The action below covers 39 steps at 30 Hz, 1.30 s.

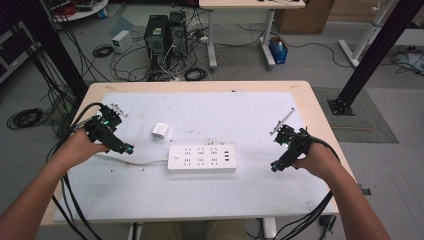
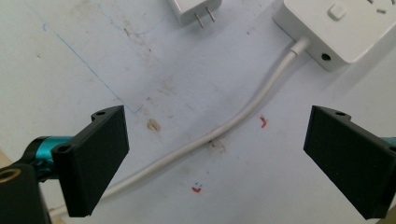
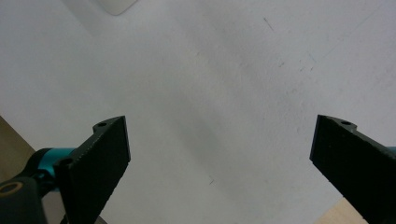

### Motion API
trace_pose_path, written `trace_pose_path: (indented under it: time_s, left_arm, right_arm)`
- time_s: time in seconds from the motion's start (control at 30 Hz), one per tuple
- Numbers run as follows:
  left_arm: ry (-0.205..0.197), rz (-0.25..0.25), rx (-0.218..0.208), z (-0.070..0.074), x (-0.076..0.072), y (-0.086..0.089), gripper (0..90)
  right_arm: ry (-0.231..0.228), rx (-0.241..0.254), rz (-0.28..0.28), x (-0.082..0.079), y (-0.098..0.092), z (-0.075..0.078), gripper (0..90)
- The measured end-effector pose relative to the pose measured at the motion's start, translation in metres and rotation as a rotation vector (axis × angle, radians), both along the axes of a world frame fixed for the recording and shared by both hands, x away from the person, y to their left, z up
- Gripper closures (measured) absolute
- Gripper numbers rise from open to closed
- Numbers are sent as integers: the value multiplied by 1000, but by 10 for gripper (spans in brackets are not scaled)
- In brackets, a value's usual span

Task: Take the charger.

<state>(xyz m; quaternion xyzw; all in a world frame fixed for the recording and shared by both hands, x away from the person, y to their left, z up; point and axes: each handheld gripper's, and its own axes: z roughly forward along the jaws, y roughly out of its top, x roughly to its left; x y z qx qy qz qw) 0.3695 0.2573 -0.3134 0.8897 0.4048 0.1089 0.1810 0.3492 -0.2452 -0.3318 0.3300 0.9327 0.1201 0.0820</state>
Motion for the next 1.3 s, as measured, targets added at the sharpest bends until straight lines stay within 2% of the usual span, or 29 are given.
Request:
trace_pose_path:
  time_s: [0.23, 0.43, 0.57, 0.77, 0.93, 1.1, 1.13, 1.17, 1.3]
  left_arm:
    - [-41, 95, -43, 1, 15, -7, 67]
    - [-31, 172, -59, -6, 35, -22, 67]
    - [-14, 240, -87, -14, 49, -34, 67]
    - [9, 268, -63, -30, 70, -52, 67]
    - [34, 298, -70, -46, 86, -61, 67]
    - [25, 319, -58, -64, 100, -70, 67]
    - [25, 319, -58, -64, 100, -70, 67]
    - [26, 315, -41, -70, 103, -72, 67]
    - [27, 323, -41, -79, 109, -76, 68]
  right_arm:
    - [-10, -9, -5, 2, -1, 0, 43]
    - [-18, -6, -11, 3, 2, 0, 43]
    - [-22, -7, -14, 4, -2, 0, 43]
    - [-29, 5, -29, 3, -4, 1, 43]
    - [-27, 6, -30, 3, -4, 1, 43]
    - [-32, 11, -26, 4, -6, 1, 43]
    - [-32, 11, -26, 4, -6, 1, 43]
    - [-30, 16, -37, 3, -6, 0, 43]
    - [-27, 12, -30, 4, -9, -3, 43]
